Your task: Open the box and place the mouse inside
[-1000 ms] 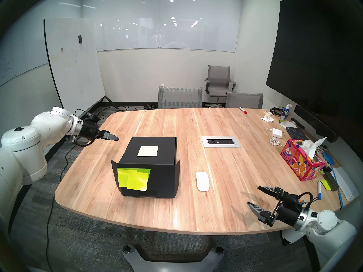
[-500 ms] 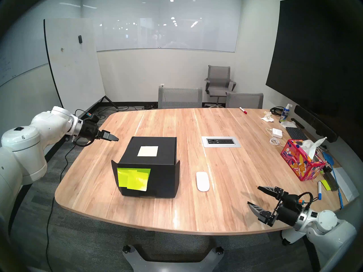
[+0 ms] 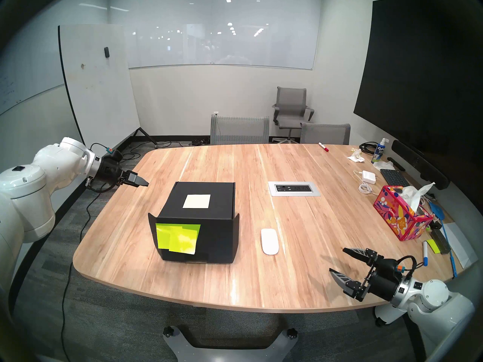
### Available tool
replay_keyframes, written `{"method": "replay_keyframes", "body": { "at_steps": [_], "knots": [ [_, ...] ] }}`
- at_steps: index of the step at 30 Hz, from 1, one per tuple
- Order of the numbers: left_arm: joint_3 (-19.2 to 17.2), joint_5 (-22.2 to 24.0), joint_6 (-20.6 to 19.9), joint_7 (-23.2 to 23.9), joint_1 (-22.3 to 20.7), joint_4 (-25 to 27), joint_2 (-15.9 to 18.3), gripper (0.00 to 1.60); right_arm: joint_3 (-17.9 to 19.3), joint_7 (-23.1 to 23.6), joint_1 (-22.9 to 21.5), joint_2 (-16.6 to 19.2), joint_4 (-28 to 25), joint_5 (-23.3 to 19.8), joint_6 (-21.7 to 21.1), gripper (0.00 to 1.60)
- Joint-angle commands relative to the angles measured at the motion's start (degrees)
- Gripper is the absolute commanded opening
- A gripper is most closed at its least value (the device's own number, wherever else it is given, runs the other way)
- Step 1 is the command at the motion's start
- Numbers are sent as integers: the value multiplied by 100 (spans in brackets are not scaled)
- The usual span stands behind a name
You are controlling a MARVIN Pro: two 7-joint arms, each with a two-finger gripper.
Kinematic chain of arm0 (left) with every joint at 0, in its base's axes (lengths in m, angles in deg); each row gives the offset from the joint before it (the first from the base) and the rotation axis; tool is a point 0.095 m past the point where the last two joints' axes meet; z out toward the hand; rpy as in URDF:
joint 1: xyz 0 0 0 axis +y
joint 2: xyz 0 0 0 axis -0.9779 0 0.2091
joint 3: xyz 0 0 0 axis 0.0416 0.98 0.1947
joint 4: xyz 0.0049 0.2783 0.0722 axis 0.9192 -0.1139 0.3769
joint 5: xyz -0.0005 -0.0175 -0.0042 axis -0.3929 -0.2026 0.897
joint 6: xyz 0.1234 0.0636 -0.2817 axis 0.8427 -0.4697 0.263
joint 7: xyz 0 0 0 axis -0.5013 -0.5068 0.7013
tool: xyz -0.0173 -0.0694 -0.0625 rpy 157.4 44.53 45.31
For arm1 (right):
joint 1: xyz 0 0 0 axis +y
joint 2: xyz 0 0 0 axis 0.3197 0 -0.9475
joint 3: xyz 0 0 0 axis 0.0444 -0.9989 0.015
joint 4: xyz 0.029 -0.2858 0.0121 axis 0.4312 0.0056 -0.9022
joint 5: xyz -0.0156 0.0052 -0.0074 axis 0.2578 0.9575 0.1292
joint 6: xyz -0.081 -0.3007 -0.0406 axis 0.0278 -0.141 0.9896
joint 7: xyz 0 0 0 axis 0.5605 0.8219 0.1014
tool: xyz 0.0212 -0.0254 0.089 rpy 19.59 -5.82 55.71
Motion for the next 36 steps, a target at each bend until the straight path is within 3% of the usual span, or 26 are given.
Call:
{"method": "replay_keyframes", "body": {
  "at_steps": [1, 20, 31, 36],
  "knots": [
    [54, -53, 73, 608, -273, 245, 605, 160, 15, -1, -7, 1, -10, -6, 4, 160],
    [446, -348, 237, 778, -505, 1202, 1740, 160, 14, -1, -9, 1, -9, -5, 5, 160],
    [693, -514, 455, 863, -534, 1453, 2070, 160, 14, -1, -8, 1, -9, -6, 5, 160],
    [625, -339, 591, 880, -372, 1505, 2117, 160, 15, -1, -8, 1, -10, -6, 5, 160]
  ]
}}
